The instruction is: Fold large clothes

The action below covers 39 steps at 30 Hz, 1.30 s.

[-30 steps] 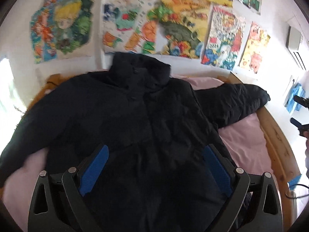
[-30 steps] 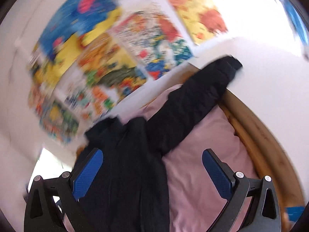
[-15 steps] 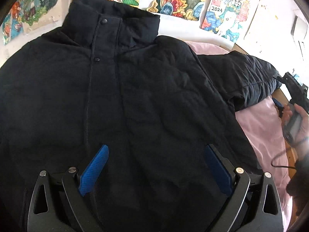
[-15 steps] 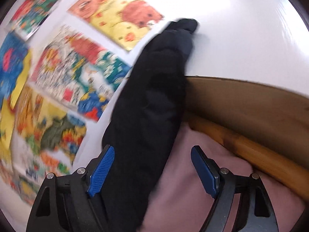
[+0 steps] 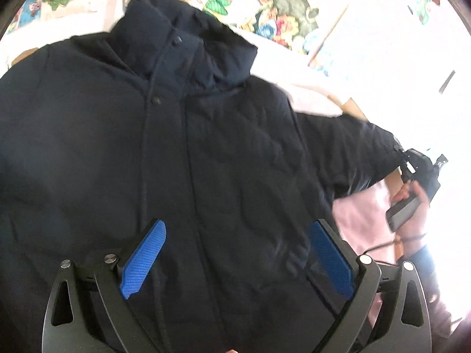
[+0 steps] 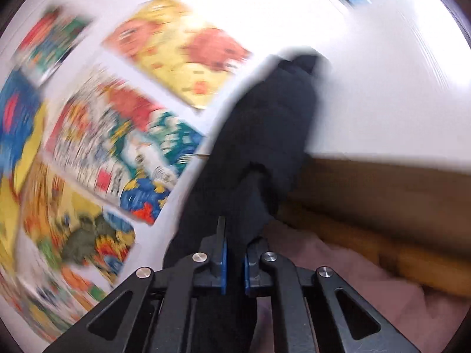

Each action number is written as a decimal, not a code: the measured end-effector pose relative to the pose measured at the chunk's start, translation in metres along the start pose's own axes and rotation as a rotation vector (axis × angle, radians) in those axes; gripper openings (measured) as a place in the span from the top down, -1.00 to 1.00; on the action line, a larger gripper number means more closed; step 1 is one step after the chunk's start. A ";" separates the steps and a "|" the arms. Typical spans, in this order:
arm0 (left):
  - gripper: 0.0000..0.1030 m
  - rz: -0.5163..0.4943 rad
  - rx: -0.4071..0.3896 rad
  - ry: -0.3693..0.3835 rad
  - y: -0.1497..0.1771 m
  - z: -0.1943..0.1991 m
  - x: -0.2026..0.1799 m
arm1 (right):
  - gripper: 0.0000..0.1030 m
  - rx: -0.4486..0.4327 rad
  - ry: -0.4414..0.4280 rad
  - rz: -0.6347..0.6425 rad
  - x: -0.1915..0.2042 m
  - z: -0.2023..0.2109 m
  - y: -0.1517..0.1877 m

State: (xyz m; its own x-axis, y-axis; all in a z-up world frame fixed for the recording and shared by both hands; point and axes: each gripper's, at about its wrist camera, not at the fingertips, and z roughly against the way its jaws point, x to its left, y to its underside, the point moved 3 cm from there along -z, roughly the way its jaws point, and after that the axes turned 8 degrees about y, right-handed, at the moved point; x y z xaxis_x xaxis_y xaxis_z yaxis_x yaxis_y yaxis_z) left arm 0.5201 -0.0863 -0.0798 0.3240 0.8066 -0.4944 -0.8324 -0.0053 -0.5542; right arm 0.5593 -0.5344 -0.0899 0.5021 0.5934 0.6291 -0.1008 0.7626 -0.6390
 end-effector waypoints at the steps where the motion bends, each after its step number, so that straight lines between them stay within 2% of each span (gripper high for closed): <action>1: -0.88 0.008 -0.010 0.012 -0.004 0.007 0.003 | 0.87 -0.028 -0.004 0.089 0.021 0.008 -0.001; 3: -0.88 0.020 -0.027 0.036 -0.010 0.019 0.008 | 0.87 -0.079 -0.027 0.231 0.055 0.021 0.002; 4: -0.88 0.026 -0.039 0.049 -0.012 0.025 0.011 | 0.87 -0.113 -0.052 0.342 0.081 0.033 0.010; 7: -0.88 0.064 -0.072 0.099 -0.019 0.045 0.025 | 0.88 -0.189 -0.119 0.574 0.134 0.060 0.041; 11: -0.88 0.137 -0.140 0.162 -0.025 0.071 0.052 | 0.87 -0.280 -0.224 0.956 0.203 0.097 0.119; 14: -0.88 0.166 -0.198 0.170 -0.028 0.091 0.072 | 0.87 -0.342 -0.289 1.269 0.238 0.121 0.199; 18: -0.88 0.176 -0.260 0.183 -0.028 0.103 0.094 | 0.88 -0.297 -0.350 1.525 0.248 0.133 0.286; 20: -0.88 0.172 -0.262 0.194 -0.027 0.099 0.104 | 0.88 -0.244 -0.363 1.628 0.245 0.133 0.322; 23: -0.88 0.191 -0.223 0.240 -0.025 0.080 0.117 | 0.87 -0.121 -0.356 1.781 0.232 0.120 0.373; 26: -0.88 0.203 -0.163 0.259 -0.027 0.060 0.128 | 0.87 -0.054 -0.349 1.874 0.214 0.107 0.403; 29: -0.88 0.271 -0.101 0.196 -0.027 0.037 0.141 | 0.87 -0.036 -0.348 1.898 0.204 0.099 0.412; 31: -0.88 0.334 -0.069 0.140 -0.024 0.027 0.152 | 0.87 -0.030 -0.358 1.875 0.203 0.096 0.406; 36: -0.87 0.369 -0.082 0.132 -0.029 0.018 0.152 | 0.87 0.041 -0.399 1.784 0.211 0.094 0.396; 38: -0.72 0.376 -0.077 0.144 -0.031 0.012 0.151 | 0.87 0.054 -0.405 1.770 0.210 0.092 0.395; 39: -0.37 0.383 -0.073 0.155 -0.033 0.009 0.151 | 0.86 0.060 -0.411 1.760 0.210 0.092 0.395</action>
State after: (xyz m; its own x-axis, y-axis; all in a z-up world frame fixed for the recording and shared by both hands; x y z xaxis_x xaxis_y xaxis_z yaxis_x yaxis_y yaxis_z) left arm 0.5926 0.0413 -0.1299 0.0659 0.6399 -0.7656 -0.8738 -0.3334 -0.3539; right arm 0.5459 -0.0851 -0.1697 -0.4361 0.6426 -0.6300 -0.2555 -0.7597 -0.5980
